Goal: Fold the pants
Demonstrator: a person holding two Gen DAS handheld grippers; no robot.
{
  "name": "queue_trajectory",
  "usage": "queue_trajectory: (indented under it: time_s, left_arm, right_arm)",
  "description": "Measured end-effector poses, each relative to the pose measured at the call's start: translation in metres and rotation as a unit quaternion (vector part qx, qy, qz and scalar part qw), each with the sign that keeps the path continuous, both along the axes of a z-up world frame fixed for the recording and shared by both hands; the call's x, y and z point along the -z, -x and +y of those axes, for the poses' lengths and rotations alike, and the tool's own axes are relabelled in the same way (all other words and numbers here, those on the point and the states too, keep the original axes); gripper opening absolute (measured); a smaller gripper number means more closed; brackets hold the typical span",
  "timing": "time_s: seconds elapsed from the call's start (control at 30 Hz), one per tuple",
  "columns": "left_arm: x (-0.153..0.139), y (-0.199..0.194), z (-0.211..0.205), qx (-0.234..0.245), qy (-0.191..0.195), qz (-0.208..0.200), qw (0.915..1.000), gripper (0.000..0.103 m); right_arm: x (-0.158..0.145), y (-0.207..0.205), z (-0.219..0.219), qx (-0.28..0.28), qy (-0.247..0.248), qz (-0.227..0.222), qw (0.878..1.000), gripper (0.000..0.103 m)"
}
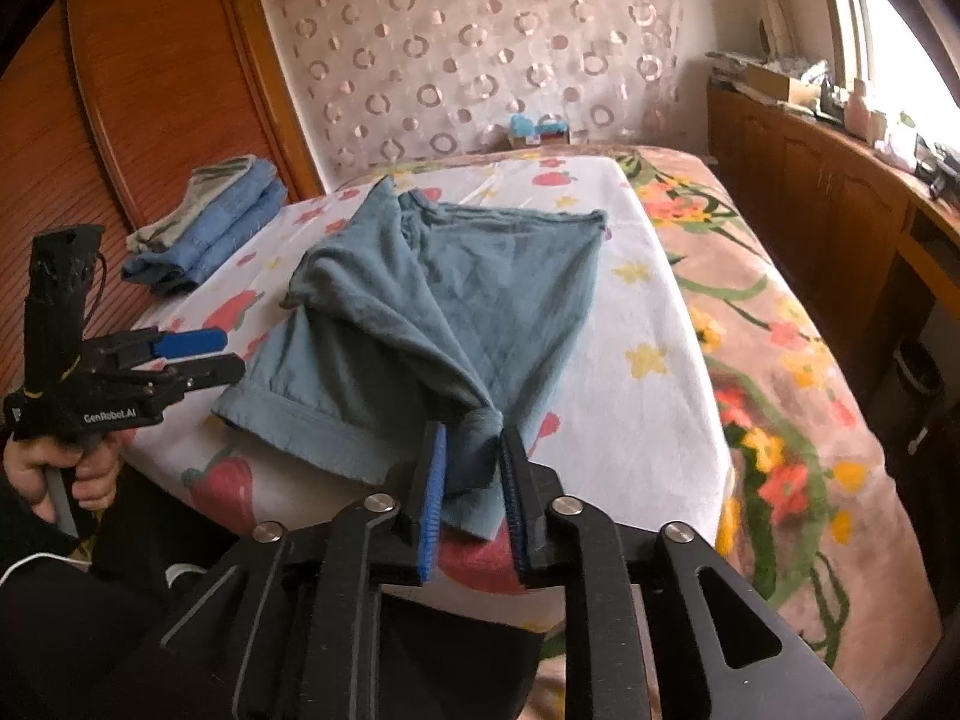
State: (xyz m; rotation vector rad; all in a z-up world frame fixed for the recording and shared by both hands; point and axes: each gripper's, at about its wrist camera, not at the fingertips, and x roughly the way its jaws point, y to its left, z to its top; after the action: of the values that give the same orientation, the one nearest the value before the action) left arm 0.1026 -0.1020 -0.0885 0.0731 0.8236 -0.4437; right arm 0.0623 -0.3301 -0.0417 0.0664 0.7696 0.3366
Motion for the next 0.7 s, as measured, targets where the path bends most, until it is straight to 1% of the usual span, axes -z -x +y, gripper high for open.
queue_trajectory:
  time_s: [0.2,0.37,0.47,0.57,0.7]
  left_arm:
    - [-0.006,-0.001,0.009,-0.012,0.006,-0.01,0.9999,0.058]
    - [-0.013,0.0,0.018,-0.023,0.009,-0.021,0.9995,0.058]
    - [-0.017,0.0,0.025,-0.031,0.012,-0.026,0.9991,0.058]
    - [-0.019,0.001,0.033,-0.043,0.01,-0.032,0.9985,0.058]
    - [-0.021,-0.001,0.042,-0.053,0.011,-0.036,0.9979,0.058]
  right_arm:
    - [-0.014,-0.009,0.007,-0.007,0.015,-0.019,1.0,0.028]
    - [-0.021,-0.022,0.026,-0.03,0.019,-0.03,0.999,0.032]
    - [-0.022,-0.03,0.039,-0.045,0.02,-0.033,0.998,0.037]
    - [-0.02,-0.041,0.053,-0.058,0.022,-0.028,0.998,0.045]
    - [-0.016,-0.056,0.071,-0.079,0.026,-0.023,0.996,0.046]
